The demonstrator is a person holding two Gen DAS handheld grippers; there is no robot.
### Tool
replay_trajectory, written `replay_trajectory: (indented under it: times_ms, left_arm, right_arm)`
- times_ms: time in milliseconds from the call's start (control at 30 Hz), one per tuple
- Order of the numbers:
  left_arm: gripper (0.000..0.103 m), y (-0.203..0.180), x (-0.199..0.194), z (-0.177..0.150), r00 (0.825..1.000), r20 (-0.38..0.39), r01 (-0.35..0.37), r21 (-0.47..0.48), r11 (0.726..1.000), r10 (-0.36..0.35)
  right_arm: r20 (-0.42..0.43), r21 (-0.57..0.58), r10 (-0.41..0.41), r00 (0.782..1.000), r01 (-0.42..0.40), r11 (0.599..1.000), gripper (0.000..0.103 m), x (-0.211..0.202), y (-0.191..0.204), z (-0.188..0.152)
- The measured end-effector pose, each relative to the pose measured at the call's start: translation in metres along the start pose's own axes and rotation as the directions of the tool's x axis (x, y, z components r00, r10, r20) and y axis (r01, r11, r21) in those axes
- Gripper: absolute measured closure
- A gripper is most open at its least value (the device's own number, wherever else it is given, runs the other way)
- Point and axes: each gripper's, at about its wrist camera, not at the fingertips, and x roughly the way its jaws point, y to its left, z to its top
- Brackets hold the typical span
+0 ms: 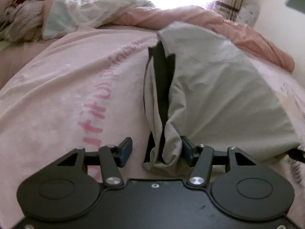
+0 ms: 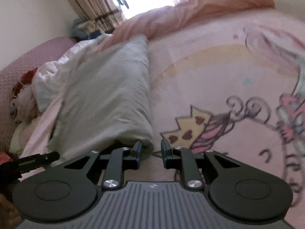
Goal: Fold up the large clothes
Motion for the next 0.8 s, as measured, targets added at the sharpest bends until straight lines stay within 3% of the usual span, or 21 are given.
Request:
replay_trajectory:
  times_ms: [67, 167, 267, 333, 400, 467, 533, 567, 600, 667, 733, 800]
  left_arm:
    - [0.046, 0.007, -0.024, 0.005, 0.998, 0.058, 0.002, -0.079, 0.997, 0.002]
    - [0.033, 0.002, -0.048, 0.030, 0.985, 0.163, -0.034, -0.115, 0.993, 0.052]
    - [0.015, -0.021, -0.037, 0.074, 0.971, 0.238, 0.009, -0.087, 0.996, 0.012]
    - [0.011, -0.039, -0.017, 0.103, 0.962, 0.273, 0.016, -0.078, 0.997, 0.006]
    - [0.011, -0.057, 0.012, 0.130, 0.958, 0.284, -0.013, -0.053, 0.998, 0.028]
    - [0.011, -0.066, 0.046, 0.143, 0.958, 0.282, -0.034, -0.048, 0.998, 0.047]
    - [0.010, -0.066, 0.086, 0.142, 0.965, 0.252, -0.066, -0.023, 0.998, 0.070]
    - [0.010, -0.063, 0.106, 0.136, 0.969, 0.229, -0.091, -0.009, 0.996, 0.091]
    - [0.000, -0.058, 0.128, 0.127, 0.972, 0.202, -0.118, -0.003, 0.993, 0.116]
    - [0.000, -0.033, 0.149, 0.106, 0.986, 0.156, -0.048, -0.096, 0.994, 0.063]
    - [0.000, -0.018, 0.143, 0.110, 0.985, 0.174, 0.013, -0.163, 0.987, 0.016]
    - [0.001, -0.024, 0.136, 0.120, 0.982, 0.179, -0.042, -0.135, 0.990, 0.066]
  right_arm:
    - [0.114, -0.034, 0.000, 0.993, 0.004, 0.999, 0.078, -0.031, 0.006, 0.007]
    - [0.275, -0.046, 0.048, 0.960, -0.037, 0.998, 0.077, -0.050, 0.019, 0.033]
    - [0.363, -0.077, 0.101, 0.926, -0.078, 0.994, 0.076, -0.016, 0.050, 0.084]
    - [0.397, -0.073, 0.092, 0.913, -0.068, 0.995, 0.074, 0.023, 0.068, 0.116]
    - [0.398, -0.090, 0.063, 0.915, -0.029, 0.995, 0.074, 0.065, 0.080, 0.135]
    - [0.354, -0.128, 0.055, 0.934, -0.010, 0.992, 0.074, 0.112, 0.082, 0.144]
    - [0.318, -0.150, 0.044, 0.947, 0.005, 0.989, 0.074, 0.153, 0.073, 0.135]
    - [0.291, -0.161, -0.001, 0.957, 0.050, 0.986, 0.074, 0.175, 0.065, 0.125]
    - [0.236, -0.165, -0.035, 0.971, 0.076, 0.983, 0.079, 0.197, 0.055, 0.114]
    - [0.222, -0.075, 0.016, 0.975, 0.000, 0.997, 0.083, 0.198, 0.040, 0.112]
    - [0.244, -0.034, 0.034, 0.969, -0.027, 0.999, 0.079, 0.196, 0.032, 0.114]
    - [0.193, -0.051, 0.038, 0.980, -0.029, 0.998, 0.078, 0.196, 0.038, 0.123]
